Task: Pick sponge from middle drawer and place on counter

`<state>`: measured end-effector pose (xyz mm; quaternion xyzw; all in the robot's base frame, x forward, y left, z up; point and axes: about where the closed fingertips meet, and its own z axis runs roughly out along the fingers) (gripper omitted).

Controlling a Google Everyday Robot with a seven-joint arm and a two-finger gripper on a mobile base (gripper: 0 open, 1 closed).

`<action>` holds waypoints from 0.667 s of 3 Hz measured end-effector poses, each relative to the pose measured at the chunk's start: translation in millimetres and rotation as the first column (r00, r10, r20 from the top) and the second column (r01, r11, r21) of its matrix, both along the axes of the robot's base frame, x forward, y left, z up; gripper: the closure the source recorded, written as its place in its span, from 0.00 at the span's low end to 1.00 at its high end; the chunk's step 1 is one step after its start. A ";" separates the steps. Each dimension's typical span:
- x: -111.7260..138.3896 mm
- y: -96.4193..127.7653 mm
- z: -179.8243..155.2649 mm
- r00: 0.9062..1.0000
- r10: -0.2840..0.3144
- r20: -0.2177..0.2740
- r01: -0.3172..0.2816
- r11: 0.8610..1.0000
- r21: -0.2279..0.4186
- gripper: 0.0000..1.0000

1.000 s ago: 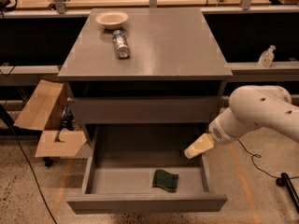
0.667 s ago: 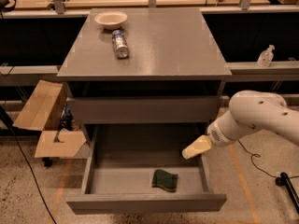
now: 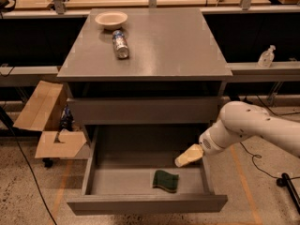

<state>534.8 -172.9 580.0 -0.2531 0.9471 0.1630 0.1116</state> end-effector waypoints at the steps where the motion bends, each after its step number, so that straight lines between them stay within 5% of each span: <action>1: -2.2 10.3 -26.9 0.999 0.037 -0.034 -0.037 0.999 0.003 0.00; 2: -6.3 18.7 -52.6 0.996 0.059 -0.067 -0.059 0.998 0.003 0.00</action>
Offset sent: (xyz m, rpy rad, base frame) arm -0.0097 0.0265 -0.0804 -0.0014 0.1013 0.0808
